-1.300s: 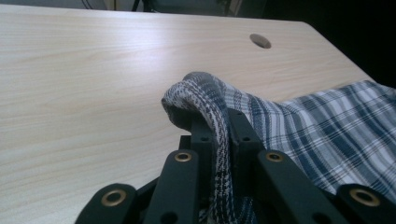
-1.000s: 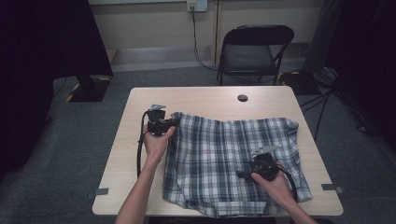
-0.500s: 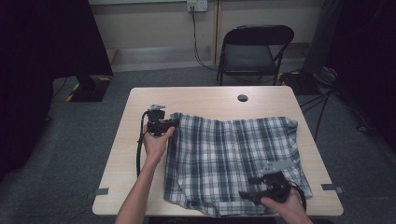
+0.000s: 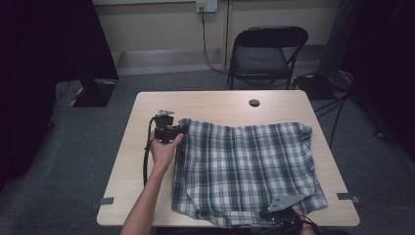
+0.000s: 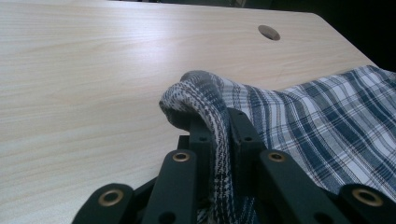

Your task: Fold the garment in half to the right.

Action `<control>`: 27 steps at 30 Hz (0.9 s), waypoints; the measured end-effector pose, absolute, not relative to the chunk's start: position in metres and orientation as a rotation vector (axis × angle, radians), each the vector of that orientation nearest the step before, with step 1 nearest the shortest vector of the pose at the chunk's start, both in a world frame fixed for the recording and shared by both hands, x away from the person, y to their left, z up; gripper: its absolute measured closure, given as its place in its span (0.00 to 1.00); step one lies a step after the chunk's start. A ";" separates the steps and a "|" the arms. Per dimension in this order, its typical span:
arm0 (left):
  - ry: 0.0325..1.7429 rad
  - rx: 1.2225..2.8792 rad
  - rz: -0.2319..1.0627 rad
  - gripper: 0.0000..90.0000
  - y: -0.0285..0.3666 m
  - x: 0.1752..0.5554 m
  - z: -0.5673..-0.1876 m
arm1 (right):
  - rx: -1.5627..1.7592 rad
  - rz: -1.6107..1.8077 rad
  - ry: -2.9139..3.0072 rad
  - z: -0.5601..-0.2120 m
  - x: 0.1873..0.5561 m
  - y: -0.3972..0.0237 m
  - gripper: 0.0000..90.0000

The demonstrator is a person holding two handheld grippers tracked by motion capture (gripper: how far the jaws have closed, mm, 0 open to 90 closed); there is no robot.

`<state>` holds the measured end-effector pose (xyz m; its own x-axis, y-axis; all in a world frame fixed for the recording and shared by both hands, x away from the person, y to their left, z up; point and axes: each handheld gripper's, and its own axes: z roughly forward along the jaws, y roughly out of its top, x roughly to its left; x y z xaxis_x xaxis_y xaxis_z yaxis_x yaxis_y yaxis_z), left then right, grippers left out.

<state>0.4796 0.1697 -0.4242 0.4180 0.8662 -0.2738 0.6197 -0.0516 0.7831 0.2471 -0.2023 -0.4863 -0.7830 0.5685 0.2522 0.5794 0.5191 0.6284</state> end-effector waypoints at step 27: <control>1.302 1.787 0.356 0.91 0.170 0.480 -0.425 | -1.047 -1.354 -2.690 -0.453 0.264 -0.153 0.21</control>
<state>0.4800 0.1699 -0.4248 0.4113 0.8764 -0.2506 0.6266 -0.0722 0.7760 0.2637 -0.1528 -0.4525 -0.7835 0.5733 0.2396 0.5339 0.4239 0.7316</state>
